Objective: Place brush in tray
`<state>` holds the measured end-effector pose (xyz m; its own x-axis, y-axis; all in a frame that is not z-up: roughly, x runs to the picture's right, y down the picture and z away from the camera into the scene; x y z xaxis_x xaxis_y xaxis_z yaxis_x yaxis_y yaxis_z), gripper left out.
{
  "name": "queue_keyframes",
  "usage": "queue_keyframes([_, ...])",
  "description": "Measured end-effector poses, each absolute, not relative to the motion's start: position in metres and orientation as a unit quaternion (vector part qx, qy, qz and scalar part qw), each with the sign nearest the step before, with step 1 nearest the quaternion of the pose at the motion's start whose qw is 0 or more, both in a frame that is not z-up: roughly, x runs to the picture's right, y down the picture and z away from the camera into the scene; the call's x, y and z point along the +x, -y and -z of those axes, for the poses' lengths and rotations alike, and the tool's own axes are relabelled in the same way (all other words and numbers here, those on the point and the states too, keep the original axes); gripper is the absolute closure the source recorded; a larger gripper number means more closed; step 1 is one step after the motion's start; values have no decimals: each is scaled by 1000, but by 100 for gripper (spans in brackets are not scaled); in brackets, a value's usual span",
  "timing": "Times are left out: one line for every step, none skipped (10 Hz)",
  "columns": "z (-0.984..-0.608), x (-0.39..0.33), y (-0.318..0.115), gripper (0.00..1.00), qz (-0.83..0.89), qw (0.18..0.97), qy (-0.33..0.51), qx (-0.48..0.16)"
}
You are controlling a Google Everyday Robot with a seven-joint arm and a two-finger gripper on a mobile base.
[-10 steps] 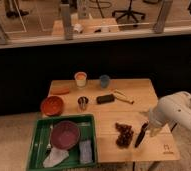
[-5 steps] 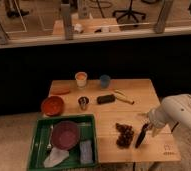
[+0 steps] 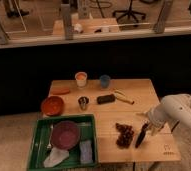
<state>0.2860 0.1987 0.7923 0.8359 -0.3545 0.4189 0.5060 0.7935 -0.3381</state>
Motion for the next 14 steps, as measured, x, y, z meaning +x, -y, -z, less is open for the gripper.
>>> queue_keyframes([-794, 286, -202, 20, 239, 930, 164, -225])
queue_keyframes([-795, 286, -204, 20, 242, 930, 159, -227])
queue_keyframes([-796, 284, -206, 20, 247, 929, 153, -230])
queue_keyframes([-801, 282, -208, 20, 253, 927, 147, -235])
queue_keyframes([-811, 280, -213, 20, 254, 926, 143, -241])
queue_keyframes([-821, 281, -216, 20, 254, 925, 141, -246])
queue_keyframes([-834, 279, -220, 20, 253, 923, 144, -252])
queue_keyframes([-846, 275, -223, 20, 257, 919, 148, -259])
queue_keyframes([-855, 269, -221, 24, 260, 917, 153, -261])
queue_keyframes([-860, 268, -224, 34, 263, 915, 154, -266])
queue_keyframes([-856, 272, -226, 44, 263, 913, 152, -271])
queue_keyframes([-855, 274, -226, 52, 261, 914, 151, -271])
queue_keyframes([-854, 275, -225, 63, 262, 914, 150, -271])
queue_keyframes([-851, 277, -223, 74, 262, 914, 149, -270])
